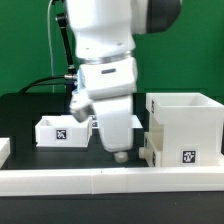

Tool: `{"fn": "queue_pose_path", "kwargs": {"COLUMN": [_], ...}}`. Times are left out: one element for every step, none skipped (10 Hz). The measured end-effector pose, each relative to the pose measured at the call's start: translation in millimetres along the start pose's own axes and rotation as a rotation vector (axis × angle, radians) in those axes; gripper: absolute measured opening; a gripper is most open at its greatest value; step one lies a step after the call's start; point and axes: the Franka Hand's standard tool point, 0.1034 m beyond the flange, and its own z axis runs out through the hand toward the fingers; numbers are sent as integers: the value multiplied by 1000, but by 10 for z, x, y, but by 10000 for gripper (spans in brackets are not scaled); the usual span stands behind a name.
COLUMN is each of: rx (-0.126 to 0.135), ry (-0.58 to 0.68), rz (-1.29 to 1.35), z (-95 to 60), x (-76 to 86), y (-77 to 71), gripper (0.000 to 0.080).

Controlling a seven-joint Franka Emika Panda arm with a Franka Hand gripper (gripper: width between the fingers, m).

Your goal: Assemble drawer

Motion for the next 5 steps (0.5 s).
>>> {"fn": "queue_pose_path", "kwargs": {"rx": [-6, -22, -34, -36, -33], "ry": [-2, -3, -4, -10, -15], "rz": [21, 42, 70, 82, 93], "z": [-56, -81, -113, -159, -199], "x": [-121, -221, -338, -405, -443], "y": [-21, -82, -203, -330, -430], "gripper": [649, 649, 649, 649, 649]}}
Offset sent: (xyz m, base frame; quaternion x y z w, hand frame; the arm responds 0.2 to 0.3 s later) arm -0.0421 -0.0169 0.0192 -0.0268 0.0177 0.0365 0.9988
